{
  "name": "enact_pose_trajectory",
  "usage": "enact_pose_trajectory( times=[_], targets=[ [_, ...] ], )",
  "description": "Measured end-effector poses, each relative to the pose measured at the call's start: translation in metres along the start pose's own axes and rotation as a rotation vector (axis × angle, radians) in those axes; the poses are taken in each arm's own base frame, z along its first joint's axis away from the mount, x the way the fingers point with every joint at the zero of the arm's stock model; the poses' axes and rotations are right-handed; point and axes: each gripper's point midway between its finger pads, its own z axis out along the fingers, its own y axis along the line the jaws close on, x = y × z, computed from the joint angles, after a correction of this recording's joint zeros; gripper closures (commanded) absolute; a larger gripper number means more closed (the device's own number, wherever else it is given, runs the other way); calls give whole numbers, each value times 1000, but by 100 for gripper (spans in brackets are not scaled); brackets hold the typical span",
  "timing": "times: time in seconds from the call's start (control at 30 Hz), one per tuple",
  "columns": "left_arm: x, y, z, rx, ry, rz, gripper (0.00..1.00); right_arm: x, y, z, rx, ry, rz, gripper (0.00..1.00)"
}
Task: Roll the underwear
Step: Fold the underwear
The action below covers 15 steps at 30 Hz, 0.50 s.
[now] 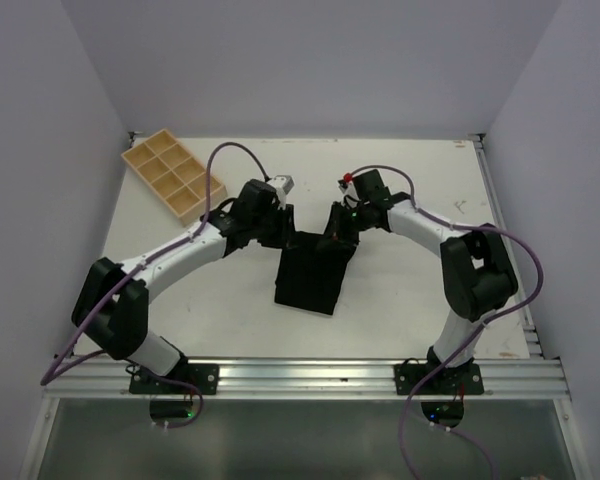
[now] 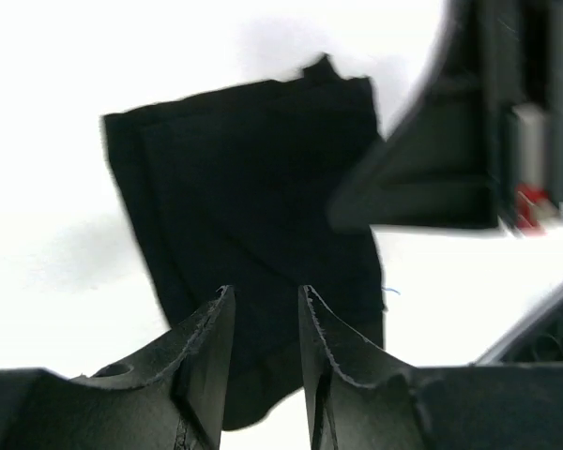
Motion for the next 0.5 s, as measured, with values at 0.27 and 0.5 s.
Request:
enact_pose_trajectory(
  times=[0.27, 0.5],
  targets=[
    [87, -19, 6, 121, 133, -14, 64, -5, -50, 31, 87, 65, 61, 88],
    [154, 12, 10, 27, 265, -48, 61, -4, -65, 41, 112, 117, 74, 87]
  ],
)
